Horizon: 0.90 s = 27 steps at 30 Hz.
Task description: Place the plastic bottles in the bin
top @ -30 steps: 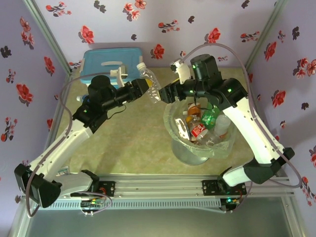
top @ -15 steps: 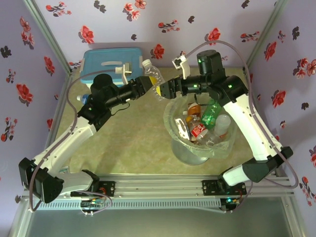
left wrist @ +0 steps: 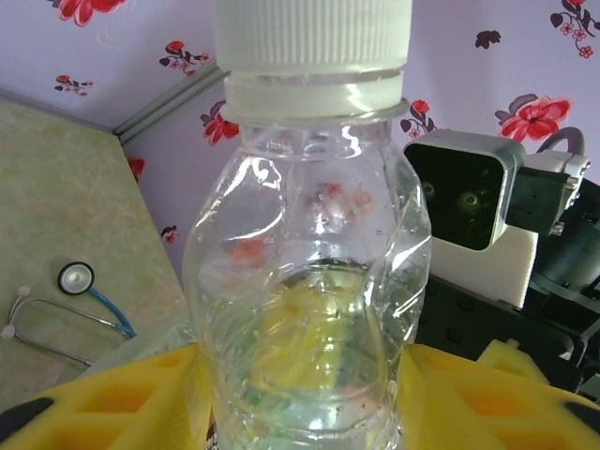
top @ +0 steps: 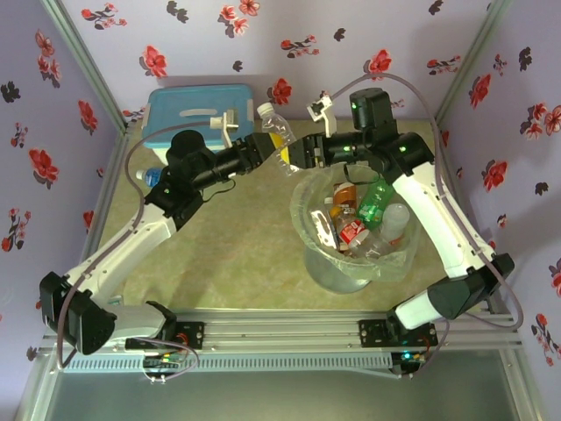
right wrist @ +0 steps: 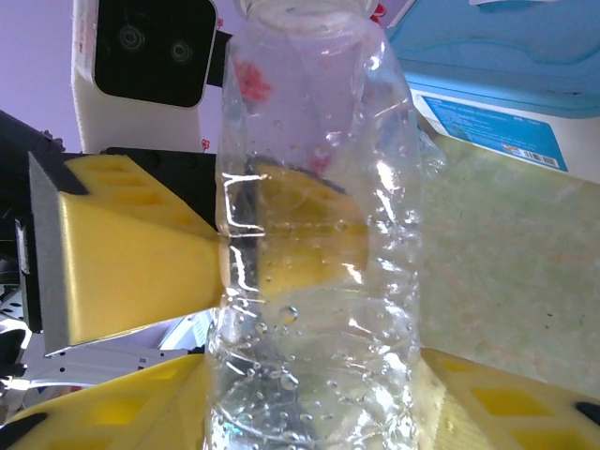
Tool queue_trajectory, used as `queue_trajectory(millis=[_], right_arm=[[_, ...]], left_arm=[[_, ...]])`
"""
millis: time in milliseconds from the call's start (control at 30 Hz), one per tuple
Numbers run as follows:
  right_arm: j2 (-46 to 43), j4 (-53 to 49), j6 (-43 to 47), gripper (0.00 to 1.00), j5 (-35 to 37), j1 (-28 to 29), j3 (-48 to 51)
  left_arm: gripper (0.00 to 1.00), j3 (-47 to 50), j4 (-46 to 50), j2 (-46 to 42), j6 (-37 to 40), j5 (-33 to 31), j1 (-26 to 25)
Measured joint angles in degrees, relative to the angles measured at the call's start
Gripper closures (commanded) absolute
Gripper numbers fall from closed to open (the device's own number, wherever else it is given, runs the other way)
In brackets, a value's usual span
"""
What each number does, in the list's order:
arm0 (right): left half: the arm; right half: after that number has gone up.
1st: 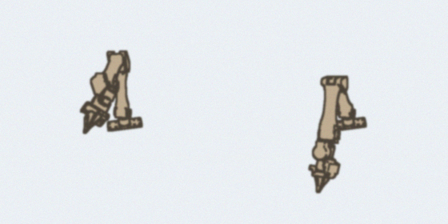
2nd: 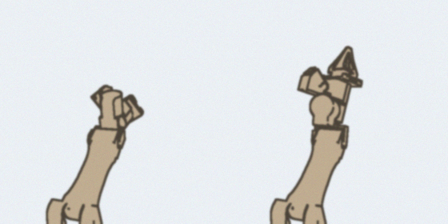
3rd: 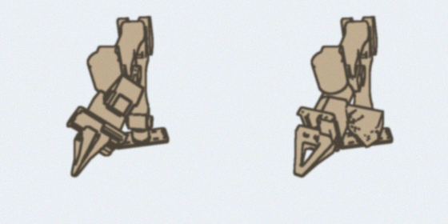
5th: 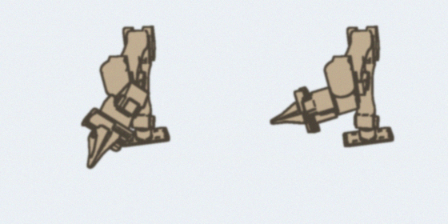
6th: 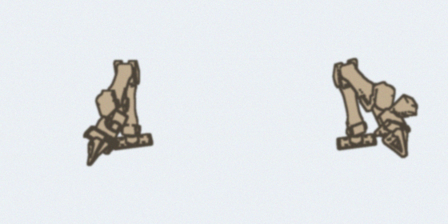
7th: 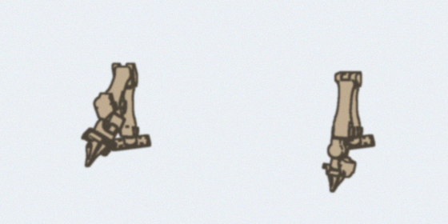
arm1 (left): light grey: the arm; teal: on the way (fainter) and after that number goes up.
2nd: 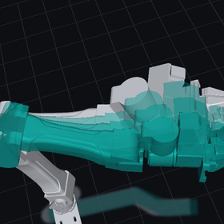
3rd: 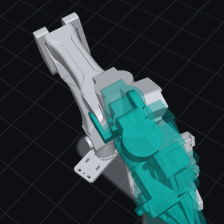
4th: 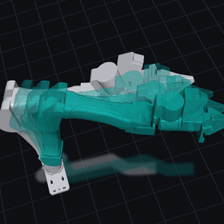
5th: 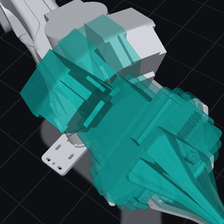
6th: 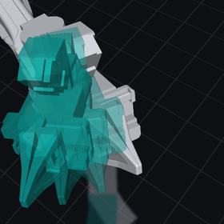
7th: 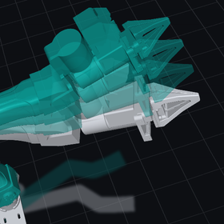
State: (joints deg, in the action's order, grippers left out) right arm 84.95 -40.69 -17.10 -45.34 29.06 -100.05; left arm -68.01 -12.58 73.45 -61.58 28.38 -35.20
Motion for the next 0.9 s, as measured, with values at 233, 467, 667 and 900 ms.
queue_trajectory(millis=[233,467,667,900], right_arm=[[-0.3,2.2,-0.6,0.53,-0.6,-1.7,0.8],[-4.0,-3.8,2.6,0.53,9.0,-5.7,-0.9],[-12.2,-15.7,6.2,0.55,20.9,-5.5,-1.1],[-16.1,-33.1,9.9,0.55,33.7,0.1,-1.6]], left_arm=[[0.23,0.5,-2.3,1.0,-1.8,-0.4,0.4],[0.16,6.8,0.9,-2.3,-2.4,-7.9,5.1],[0.16,14.6,12.7,-9.0,-2.2,-21.1,14.7],[0.16,21.1,21.8,-10.9,0.9,-33.5,24.7]])
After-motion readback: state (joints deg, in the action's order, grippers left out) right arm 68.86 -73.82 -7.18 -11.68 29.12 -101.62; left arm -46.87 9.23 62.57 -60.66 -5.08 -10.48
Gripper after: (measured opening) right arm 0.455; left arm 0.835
